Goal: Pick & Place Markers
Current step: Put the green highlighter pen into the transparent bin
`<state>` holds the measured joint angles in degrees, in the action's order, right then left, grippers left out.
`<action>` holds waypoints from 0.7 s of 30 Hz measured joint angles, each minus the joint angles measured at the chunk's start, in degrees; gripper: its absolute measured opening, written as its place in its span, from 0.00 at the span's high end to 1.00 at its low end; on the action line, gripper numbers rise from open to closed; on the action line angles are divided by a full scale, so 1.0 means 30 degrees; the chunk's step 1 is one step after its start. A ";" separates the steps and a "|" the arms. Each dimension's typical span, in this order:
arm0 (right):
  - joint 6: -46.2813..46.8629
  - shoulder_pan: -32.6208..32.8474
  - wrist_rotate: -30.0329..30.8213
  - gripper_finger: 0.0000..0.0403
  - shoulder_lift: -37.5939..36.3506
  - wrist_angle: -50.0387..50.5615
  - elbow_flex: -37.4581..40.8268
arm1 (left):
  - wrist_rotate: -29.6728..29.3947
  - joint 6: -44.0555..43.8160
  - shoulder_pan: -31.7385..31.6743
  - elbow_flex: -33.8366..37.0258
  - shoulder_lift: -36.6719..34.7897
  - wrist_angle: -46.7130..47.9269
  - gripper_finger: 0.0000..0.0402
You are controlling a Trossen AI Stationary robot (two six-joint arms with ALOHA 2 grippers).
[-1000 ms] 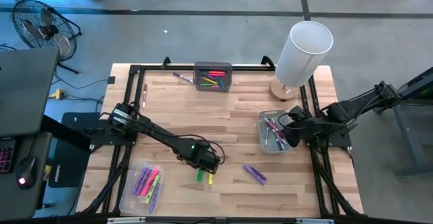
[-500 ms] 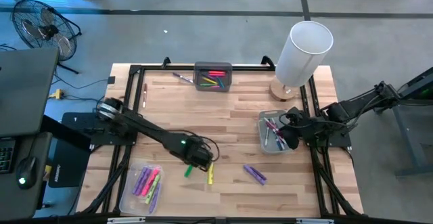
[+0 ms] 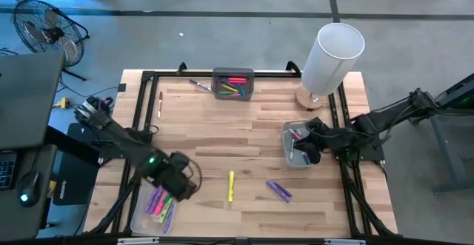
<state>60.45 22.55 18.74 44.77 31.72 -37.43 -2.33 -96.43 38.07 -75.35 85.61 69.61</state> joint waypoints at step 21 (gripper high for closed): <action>-0.1320 0.0022 -0.0227 0.99 0.4341 -0.6975 0.0000 | 0.2284 -0.6240 0.5255 0.4849 0.0311 -0.4215 0.81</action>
<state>56.49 22.61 18.06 57.80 10.80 -37.43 4.52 -115.14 53.84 -60.81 86.54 56.96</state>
